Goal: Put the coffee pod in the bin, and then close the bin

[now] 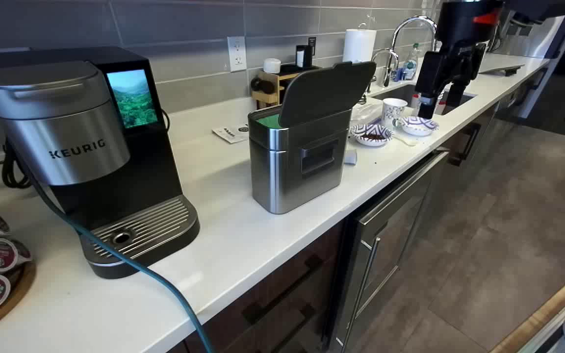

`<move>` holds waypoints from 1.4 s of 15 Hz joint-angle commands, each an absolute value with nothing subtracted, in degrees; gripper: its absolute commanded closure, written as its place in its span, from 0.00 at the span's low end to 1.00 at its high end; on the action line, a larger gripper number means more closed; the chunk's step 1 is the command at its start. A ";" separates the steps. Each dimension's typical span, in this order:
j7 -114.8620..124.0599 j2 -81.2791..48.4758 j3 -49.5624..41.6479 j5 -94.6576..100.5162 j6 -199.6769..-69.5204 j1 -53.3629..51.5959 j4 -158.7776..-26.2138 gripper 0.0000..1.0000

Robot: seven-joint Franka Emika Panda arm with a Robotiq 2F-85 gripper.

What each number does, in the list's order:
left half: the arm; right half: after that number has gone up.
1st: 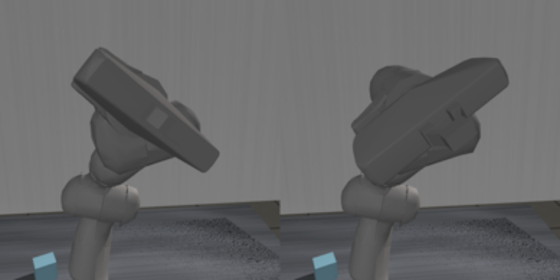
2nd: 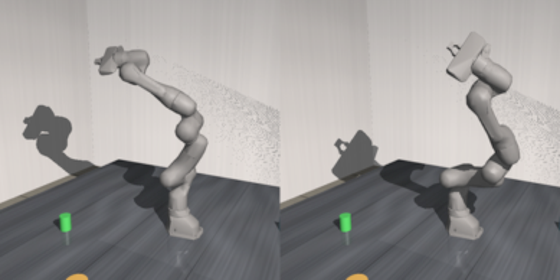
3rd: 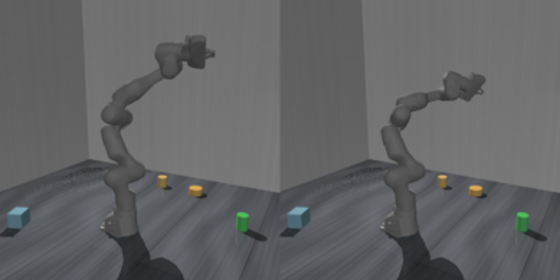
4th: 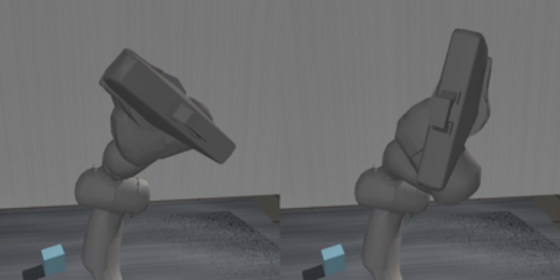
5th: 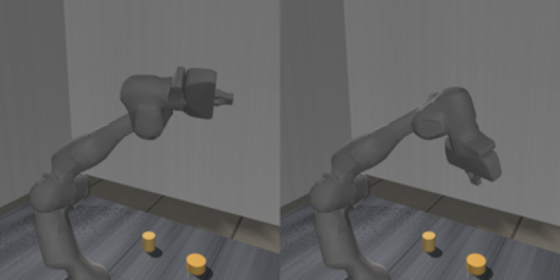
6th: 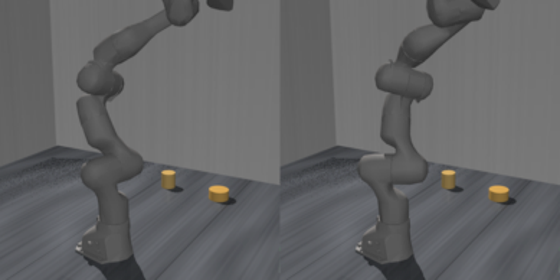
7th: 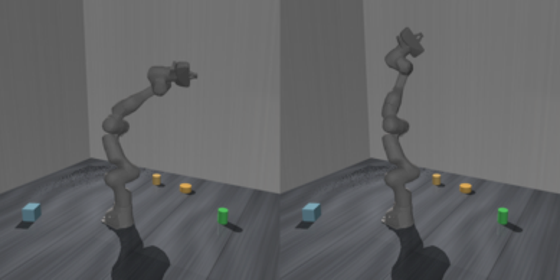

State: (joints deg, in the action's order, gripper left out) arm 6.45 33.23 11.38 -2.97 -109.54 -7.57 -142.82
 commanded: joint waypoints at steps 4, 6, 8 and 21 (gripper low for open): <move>6.69 33.15 10.95 -2.71 -109.42 -8.08 -142.71 0.00; 6.69 33.15 10.95 -2.71 -109.42 -8.08 -142.71 0.00; 6.69 33.15 10.95 -2.71 -109.42 -8.08 -142.71 0.00; -8.96 39.50 -1.92 -1.55 -129.52 -4.77 -155.42 0.00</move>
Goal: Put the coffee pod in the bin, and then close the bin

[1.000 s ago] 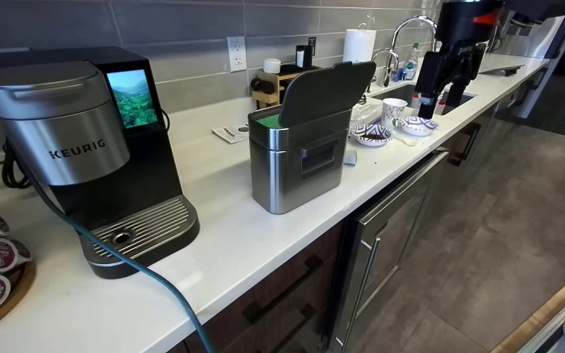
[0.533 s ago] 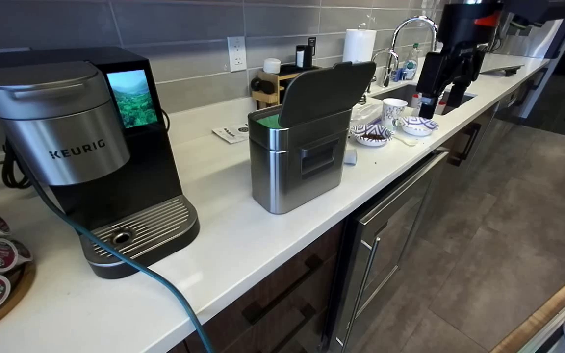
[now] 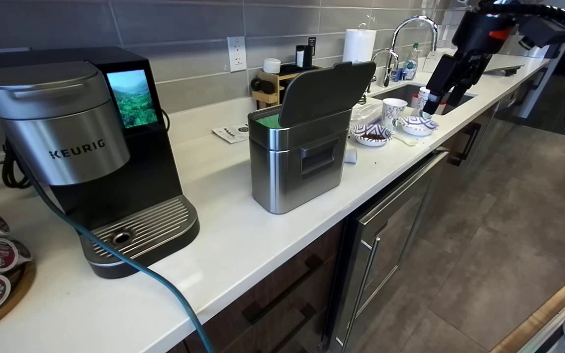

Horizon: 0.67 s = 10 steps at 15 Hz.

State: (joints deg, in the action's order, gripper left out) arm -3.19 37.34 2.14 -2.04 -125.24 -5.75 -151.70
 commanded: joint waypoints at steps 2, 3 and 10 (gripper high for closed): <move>-7.36 37.72 -1.06 -2.16 -127.87 -4.75 -153.25 0.00; -9.10 37.69 -2.64 -2.22 -128.59 -4.25 -153.80 0.00; -10.64 37.70 -3.83 -2.26 -128.85 -3.97 -154.24 0.00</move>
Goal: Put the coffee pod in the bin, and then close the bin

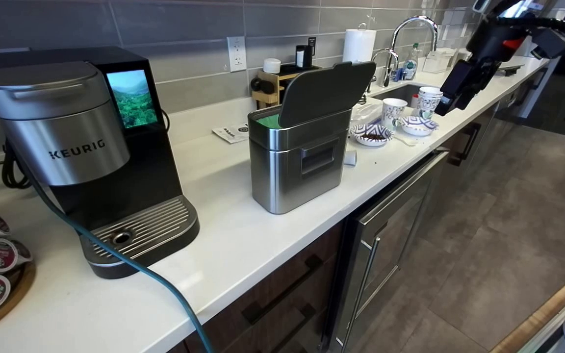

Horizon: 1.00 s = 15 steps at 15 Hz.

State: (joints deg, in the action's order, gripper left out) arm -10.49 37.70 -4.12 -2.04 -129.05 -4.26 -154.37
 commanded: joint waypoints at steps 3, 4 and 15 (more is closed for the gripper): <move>-10.64 37.70 -3.83 -2.26 -128.85 -3.97 -154.25 0.00; -12.07 37.23 -4.60 -2.29 -128.69 -4.19 -154.00 0.00; -52.15 22.30 -17.89 -6.46 -131.02 -9.55 -145.80 0.00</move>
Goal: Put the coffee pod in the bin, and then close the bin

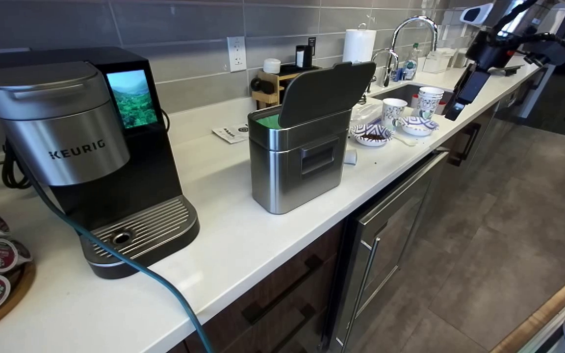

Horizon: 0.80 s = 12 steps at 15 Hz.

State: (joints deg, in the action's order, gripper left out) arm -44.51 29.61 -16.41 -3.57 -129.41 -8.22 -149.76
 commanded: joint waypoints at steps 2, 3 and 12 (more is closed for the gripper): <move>-55.89 18.06 -17.28 -8.26 -131.95 -9.31 -143.58 0.00; -57.86 16.28 -16.97 -9.61 -132.29 -9.24 -142.53 0.00; -68.31 0.62 -9.75 -17.88 -139.45 -5.54 -133.91 0.00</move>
